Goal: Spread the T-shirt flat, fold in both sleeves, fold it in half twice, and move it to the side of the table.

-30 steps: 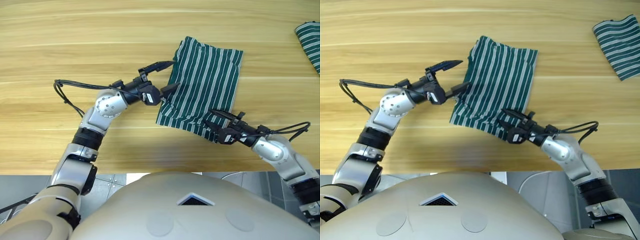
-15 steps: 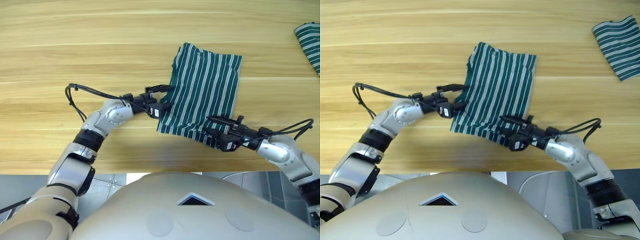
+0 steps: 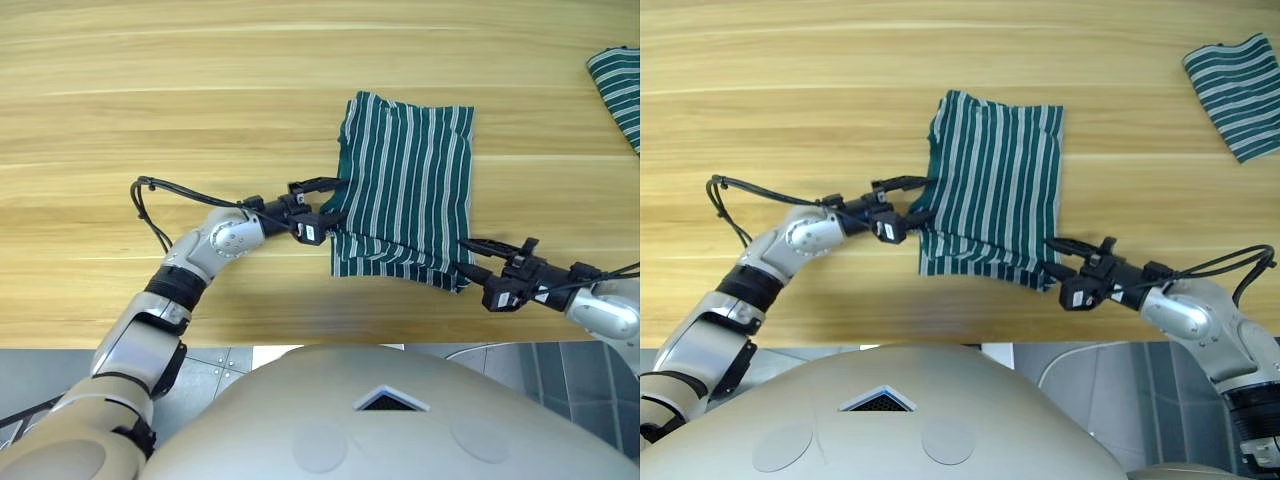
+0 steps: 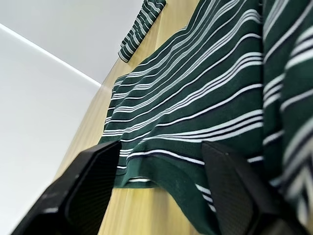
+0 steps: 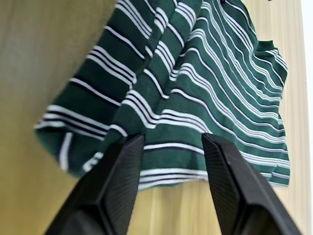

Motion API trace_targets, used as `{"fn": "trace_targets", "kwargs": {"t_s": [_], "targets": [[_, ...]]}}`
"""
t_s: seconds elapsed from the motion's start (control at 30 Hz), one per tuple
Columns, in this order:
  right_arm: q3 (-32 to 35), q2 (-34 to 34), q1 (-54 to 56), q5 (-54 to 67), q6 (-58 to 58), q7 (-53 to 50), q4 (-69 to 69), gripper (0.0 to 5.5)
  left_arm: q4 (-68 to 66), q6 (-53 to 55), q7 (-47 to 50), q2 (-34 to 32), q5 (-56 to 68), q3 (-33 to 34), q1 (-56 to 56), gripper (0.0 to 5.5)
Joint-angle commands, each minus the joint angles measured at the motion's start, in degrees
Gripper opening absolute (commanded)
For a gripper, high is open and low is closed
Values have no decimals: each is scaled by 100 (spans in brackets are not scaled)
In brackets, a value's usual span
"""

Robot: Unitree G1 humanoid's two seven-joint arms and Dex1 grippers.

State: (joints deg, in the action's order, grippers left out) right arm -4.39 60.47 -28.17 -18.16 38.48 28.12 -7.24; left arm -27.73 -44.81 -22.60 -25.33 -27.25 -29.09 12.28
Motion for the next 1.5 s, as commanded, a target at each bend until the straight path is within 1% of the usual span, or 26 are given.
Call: {"fn": "trace_targets", "kwargs": {"t_s": [0.03,0.1,0.2,0.27,0.33,0.4,0.5,0.6,0.67,0.8,0.93,1.07,1.2,1.3,1.37,1.5], "targets": [[82,-188,607,1457,104,235,-656,217,-106,71,39,-21,-183,-126,-238,306],[132,-422,1064,1953,90,247,-555,217,130,-141,129,-29,92,24,-257,306],[181,-877,1634,2502,-112,240,-162,217,996,-407,202,-145,940,457,-430,306],[109,-1170,2078,2286,-200,203,340,217,1652,-345,236,-256,1309,781,-562,306],[20,-1489,2555,1755,-301,-3,895,217,2256,-162,216,-272,1690,1026,-596,306],[-134,-1786,2918,1206,-259,-178,1355,217,2562,50,12,-184,1967,933,-577,306],[-415,-2157,3342,603,-124,-376,1927,217,2199,129,-362,11,1790,444,-540,306],[-508,-2331,3596,346,-29,-477,2231,217,1566,210,-689,150,1609,83,-469,306],[-562,-2409,3741,250,34,-514,2410,217,928,217,-815,238,1465,-50,-328,306],[-662,-2407,4018,-205,99,-723,2981,217,-251,57,-1479,378,1357,-525,-224,306],[-676,-2496,4399,-517,10,-1054,3394,217,-678,-63,-1675,394,1296,-687,-330,306],[-772,-2596,4585,-640,-4,-1177,3544,217,-575,-221,-1798,270,1362,-727,-500,306],[-1084,-2638,4670,-985,-47,-1161,3934,217,-176,-484,-1596,126,1443,-584,-699,306],[-1340,-2735,4741,-1225,-90,-1226,4301,217,-24,-518,-1289,152,1416,-342,-690,306],[-1515,-2807,4982,-1547,-255,-1525,4800,217,210,-535,-1094,190,1429,-149,-689,306],[-1657,-2939,5330,-1722,-320,-1918,5499,217,1018,-224,-643,331,1496,378,-607,306]]}}
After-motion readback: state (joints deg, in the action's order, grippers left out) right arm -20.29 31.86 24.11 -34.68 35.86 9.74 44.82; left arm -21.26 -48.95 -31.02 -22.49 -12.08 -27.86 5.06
